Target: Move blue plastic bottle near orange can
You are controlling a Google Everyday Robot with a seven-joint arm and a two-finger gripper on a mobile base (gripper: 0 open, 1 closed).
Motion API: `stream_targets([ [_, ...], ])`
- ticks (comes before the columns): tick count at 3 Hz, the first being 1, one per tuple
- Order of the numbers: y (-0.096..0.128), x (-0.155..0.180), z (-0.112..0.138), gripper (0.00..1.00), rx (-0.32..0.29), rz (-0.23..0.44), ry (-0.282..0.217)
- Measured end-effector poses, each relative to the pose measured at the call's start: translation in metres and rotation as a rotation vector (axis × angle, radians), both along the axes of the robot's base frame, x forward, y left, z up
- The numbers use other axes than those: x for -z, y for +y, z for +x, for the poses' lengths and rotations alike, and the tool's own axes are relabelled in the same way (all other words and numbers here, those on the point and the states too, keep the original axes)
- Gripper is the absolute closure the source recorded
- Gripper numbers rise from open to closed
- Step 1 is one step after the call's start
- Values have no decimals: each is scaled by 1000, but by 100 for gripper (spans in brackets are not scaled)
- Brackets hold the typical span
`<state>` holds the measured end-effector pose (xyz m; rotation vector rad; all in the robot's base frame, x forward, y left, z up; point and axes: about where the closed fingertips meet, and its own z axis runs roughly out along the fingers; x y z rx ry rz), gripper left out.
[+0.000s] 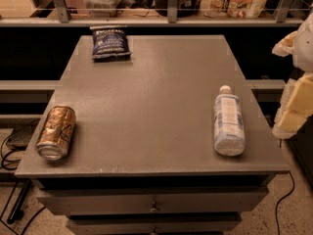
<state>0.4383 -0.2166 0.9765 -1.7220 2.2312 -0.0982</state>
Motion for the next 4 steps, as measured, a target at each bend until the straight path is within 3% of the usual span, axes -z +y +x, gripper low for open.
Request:
stream_targets([
  [1, 0, -1, 0, 0, 2, 3, -3],
  [2, 2, 8, 13, 0, 111, 138, 1],
  [3, 11, 27, 36, 0, 272, 260, 46],
  [4, 13, 29, 39, 0, 370, 296, 70],
])
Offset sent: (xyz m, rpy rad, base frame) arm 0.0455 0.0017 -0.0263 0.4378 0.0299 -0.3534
